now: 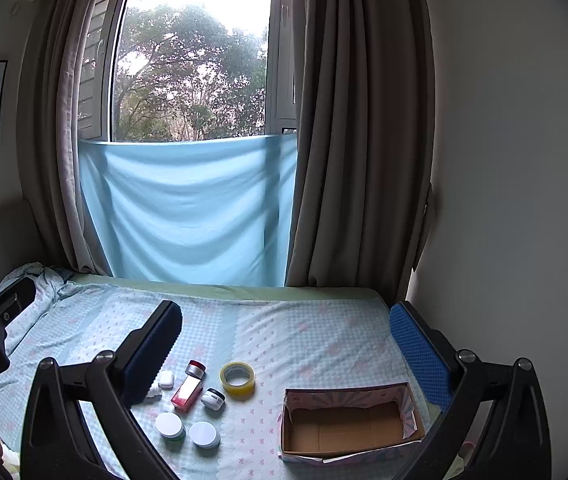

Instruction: Organize rigid objects

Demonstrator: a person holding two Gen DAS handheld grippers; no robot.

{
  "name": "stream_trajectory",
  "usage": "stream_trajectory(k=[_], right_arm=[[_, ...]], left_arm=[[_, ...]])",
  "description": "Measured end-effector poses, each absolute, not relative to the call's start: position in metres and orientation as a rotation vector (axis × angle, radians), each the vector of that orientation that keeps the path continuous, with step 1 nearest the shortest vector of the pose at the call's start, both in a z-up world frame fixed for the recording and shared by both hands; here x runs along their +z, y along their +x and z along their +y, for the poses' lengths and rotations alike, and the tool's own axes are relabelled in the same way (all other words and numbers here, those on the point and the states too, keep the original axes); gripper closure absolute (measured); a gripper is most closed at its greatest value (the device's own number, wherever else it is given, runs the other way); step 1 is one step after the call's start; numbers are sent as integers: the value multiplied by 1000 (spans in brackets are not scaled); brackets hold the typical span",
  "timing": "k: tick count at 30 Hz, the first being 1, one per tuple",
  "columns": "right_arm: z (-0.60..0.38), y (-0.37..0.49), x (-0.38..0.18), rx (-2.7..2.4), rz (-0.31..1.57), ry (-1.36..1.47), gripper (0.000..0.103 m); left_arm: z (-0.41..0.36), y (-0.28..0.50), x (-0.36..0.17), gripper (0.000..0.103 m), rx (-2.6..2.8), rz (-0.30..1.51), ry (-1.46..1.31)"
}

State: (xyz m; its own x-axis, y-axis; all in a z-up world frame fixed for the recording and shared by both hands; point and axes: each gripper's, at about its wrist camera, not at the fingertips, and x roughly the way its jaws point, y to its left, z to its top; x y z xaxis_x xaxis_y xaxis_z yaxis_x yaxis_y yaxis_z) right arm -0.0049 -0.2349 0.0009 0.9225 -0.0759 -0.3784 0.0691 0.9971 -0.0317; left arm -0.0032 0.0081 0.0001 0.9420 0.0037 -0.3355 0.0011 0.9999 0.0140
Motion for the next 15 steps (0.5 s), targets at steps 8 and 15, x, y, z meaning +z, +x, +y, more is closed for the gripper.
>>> stream_trajectory(k=[8, 15], right_arm=[[-235, -4, 0, -74, 389, -16, 0], [-234, -3, 0, -74, 390, -20, 0]], left_arm=[[9, -2, 2, 0, 4, 340, 5], [11, -3, -1, 0, -8, 340, -3]])
